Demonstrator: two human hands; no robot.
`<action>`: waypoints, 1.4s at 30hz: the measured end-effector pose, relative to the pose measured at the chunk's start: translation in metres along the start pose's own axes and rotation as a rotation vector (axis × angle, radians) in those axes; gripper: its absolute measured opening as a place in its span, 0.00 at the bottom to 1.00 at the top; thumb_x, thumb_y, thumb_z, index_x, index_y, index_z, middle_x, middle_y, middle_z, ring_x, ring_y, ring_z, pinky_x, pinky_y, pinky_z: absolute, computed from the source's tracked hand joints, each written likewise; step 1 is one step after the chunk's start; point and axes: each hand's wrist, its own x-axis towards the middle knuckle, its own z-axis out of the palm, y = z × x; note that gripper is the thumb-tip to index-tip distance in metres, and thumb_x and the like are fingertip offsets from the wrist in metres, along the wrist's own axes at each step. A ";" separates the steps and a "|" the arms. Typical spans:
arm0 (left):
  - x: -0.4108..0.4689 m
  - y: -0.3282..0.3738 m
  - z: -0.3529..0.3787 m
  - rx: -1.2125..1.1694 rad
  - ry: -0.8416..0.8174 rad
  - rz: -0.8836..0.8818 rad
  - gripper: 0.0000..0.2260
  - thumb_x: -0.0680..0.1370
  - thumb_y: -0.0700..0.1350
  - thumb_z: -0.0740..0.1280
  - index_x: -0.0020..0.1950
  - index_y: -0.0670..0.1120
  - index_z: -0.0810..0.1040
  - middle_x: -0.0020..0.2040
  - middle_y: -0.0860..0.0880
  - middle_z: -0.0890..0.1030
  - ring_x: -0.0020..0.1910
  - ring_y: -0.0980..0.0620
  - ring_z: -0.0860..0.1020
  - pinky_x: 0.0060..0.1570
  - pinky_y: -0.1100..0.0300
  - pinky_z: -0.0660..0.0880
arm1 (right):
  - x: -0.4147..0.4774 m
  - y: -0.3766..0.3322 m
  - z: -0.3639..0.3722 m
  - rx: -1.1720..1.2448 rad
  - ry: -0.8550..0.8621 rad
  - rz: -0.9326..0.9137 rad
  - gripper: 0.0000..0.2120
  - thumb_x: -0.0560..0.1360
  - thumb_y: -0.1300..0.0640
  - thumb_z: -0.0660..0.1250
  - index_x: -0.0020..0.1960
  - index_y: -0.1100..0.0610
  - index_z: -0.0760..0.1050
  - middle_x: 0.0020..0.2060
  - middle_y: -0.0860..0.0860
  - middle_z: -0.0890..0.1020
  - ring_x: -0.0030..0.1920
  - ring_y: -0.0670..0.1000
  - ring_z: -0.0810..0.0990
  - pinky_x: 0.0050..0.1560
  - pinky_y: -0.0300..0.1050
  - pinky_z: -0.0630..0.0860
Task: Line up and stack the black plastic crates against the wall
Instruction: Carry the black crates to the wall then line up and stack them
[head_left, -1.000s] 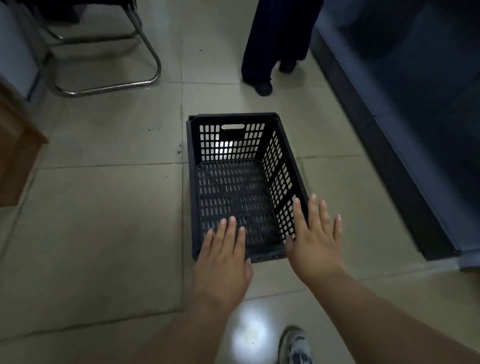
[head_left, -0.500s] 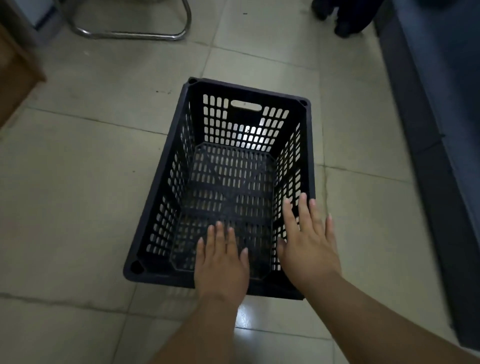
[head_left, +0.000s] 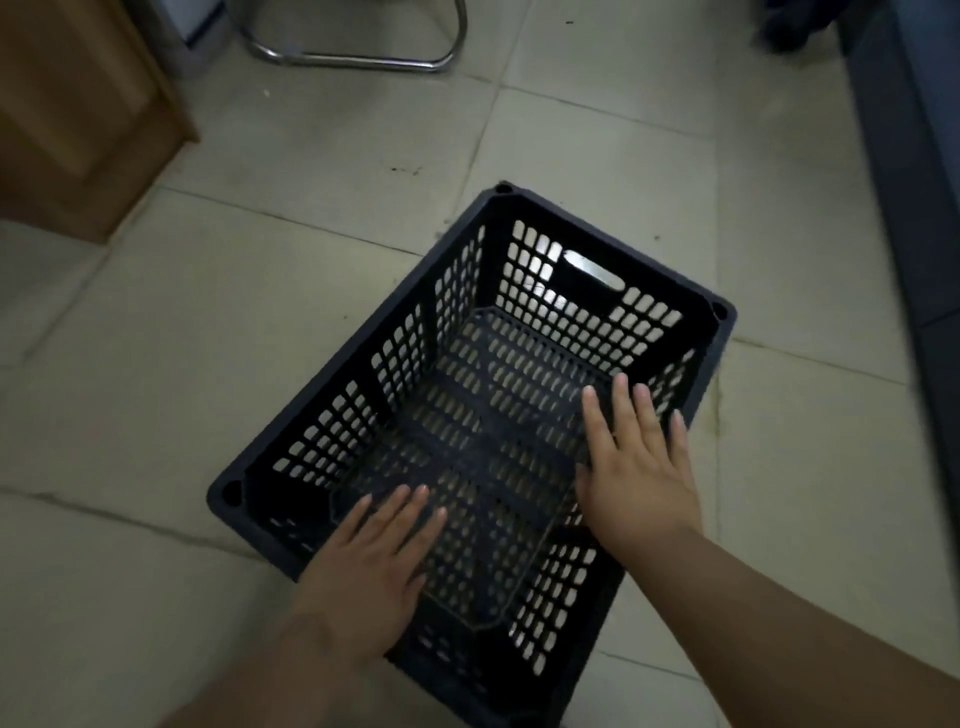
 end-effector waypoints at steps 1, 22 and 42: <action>-0.014 -0.018 0.000 0.022 -0.048 0.022 0.24 0.80 0.55 0.42 0.73 0.50 0.62 0.71 0.49 0.66 0.76 0.53 0.45 0.71 0.53 0.46 | -0.001 -0.009 0.001 -0.006 0.005 -0.012 0.31 0.80 0.49 0.47 0.67 0.48 0.24 0.66 0.49 0.25 0.67 0.47 0.24 0.68 0.53 0.26; -0.138 -0.179 0.022 0.320 -0.140 -0.543 0.32 0.79 0.41 0.48 0.67 0.44 0.22 0.65 0.44 0.20 0.51 0.47 0.10 0.50 0.54 0.13 | -0.059 -0.060 0.094 -0.300 -0.101 0.023 0.34 0.76 0.59 0.46 0.71 0.54 0.24 0.66 0.57 0.23 0.58 0.52 0.12 0.51 0.47 0.12; -0.194 -0.192 -0.014 0.355 -0.215 -0.470 0.34 0.80 0.41 0.49 0.63 0.42 0.19 0.63 0.43 0.17 0.50 0.45 0.10 0.50 0.54 0.14 | -0.078 -0.082 0.042 -0.459 -0.119 -0.019 0.32 0.77 0.58 0.45 0.66 0.56 0.21 0.62 0.59 0.19 0.53 0.54 0.10 0.47 0.48 0.10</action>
